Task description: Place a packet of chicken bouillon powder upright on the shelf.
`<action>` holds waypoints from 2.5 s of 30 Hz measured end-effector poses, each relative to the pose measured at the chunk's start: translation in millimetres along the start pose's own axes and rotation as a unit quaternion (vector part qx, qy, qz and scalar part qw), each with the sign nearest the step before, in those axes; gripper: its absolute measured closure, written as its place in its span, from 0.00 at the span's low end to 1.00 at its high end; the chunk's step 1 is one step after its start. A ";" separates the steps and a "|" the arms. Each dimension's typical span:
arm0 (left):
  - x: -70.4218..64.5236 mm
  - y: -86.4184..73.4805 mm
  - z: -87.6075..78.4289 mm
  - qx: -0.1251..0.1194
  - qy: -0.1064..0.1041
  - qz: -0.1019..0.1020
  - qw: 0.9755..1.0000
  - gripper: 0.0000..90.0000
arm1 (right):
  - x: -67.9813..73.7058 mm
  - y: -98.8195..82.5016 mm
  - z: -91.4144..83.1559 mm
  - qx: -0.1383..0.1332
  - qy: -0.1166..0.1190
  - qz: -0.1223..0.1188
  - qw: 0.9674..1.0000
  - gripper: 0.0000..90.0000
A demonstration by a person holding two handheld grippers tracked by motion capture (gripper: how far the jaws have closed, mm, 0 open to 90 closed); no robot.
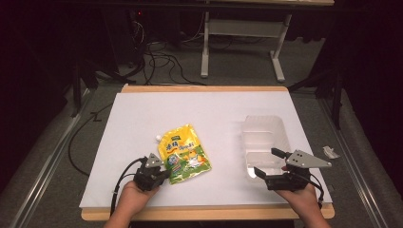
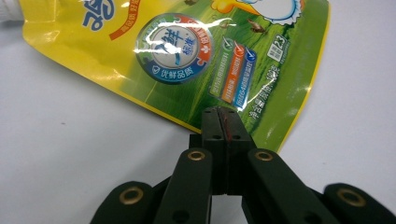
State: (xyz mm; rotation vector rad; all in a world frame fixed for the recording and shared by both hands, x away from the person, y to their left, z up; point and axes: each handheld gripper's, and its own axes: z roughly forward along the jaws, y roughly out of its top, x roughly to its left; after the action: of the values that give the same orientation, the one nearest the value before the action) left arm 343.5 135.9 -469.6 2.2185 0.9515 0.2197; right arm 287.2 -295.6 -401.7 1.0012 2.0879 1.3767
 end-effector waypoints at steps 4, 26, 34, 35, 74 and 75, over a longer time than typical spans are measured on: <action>-6.0 2.6 2.5 -0.001 -0.011 0.010 1.000 1.00 | 0.2 -0.2 0.6 0.001 0.001 0.000 1.000 0.07; 52.6 5.4 -13.6 -0.139 0.032 -0.163 0.976 0.70 | -0.4 0.0 -0.3 -0.001 0.003 0.007 1.000 0.08; 68.1 14.2 1.2 -0.127 0.039 -0.184 0.974 0.52 | -0.6 -0.8 0.8 0.002 0.002 0.008 1.000 0.08; 69.7 15.6 3.2 -0.128 0.038 -0.188 0.973 0.51 | -0.7 -0.9 1.1 0.002 0.003 0.007 1.000 0.08; 87.1 25.2 31.2 -0.107 0.003 -0.216 0.970 0.93 | -2.1 -2.7 0.1 0.004 -0.002 0.011 1.000 0.09; 85.9 25.4 30.9 -0.107 0.005 -0.209 0.972 0.95 | -2.2 -2.7 0.1 0.003 -0.002 0.011 1.000 0.09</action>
State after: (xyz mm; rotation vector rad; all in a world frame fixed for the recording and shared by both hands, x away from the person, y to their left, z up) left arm 432.0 166.2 -485.3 1.7758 1.3086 0.1296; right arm 287.7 -297.9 -404.3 1.0316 2.0863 1.3779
